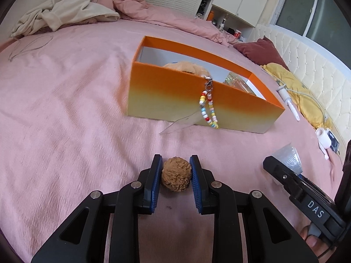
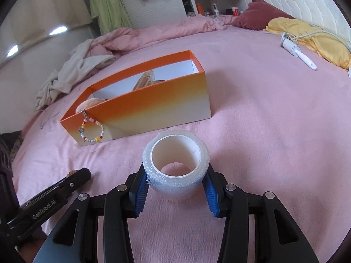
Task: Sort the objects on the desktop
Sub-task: 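Carry the walnut charm into the box with the left tool while the right tool drops the tape roll in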
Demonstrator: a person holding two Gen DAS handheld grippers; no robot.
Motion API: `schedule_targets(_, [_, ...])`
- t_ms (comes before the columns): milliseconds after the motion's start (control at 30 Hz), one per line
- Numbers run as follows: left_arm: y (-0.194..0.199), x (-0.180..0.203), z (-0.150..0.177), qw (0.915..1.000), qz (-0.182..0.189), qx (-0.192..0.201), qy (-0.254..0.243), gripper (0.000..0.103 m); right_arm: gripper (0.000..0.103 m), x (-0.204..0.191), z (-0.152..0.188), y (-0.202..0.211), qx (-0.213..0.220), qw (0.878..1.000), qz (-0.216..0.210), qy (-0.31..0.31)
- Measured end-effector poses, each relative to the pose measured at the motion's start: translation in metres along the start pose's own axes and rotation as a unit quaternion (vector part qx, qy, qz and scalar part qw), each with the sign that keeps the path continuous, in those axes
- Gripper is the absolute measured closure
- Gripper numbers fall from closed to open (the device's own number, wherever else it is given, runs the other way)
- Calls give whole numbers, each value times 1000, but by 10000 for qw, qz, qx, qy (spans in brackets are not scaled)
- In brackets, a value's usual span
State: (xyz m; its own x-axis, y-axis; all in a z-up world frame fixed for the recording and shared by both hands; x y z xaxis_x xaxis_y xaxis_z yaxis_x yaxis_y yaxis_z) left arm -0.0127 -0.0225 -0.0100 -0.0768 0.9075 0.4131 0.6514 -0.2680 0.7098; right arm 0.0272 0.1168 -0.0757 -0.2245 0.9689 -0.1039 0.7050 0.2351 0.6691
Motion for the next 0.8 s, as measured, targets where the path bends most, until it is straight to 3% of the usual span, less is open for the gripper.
schedule_targets(200, [-12,31,-22,9977,-17,38,-680,76,59,-1,0,-1,-10,10000,-39,-88])
schedule_targets(367, [10,39,-43,9967,268,460,-612,76,59,3,0,-1,-12,9997,-30,-227])
schedule_targets(633, [24,52,-94,9935,311,809,-740,76,59,1,-13,5,181,9996,-53,-227])
schedule_targets(800, [16,63,-125,9914,182,844,-981,76,59,1,-46,10,454,9988,-89,-139])
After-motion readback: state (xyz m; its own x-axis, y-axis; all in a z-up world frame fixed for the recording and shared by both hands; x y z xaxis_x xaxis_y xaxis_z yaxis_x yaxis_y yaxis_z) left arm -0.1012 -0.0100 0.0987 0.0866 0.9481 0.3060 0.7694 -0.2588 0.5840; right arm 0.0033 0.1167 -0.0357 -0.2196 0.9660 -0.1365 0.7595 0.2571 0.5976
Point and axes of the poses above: each gripper's, at about its wrist camera, not at the fingertips, and y roughly against the way its jaws point, x to its right, z to its underside, the point moved 2 cm from there along -y, roughly the way its jaws point, and after that the axes turned 13 degrees about y, right-handed, at the moved point
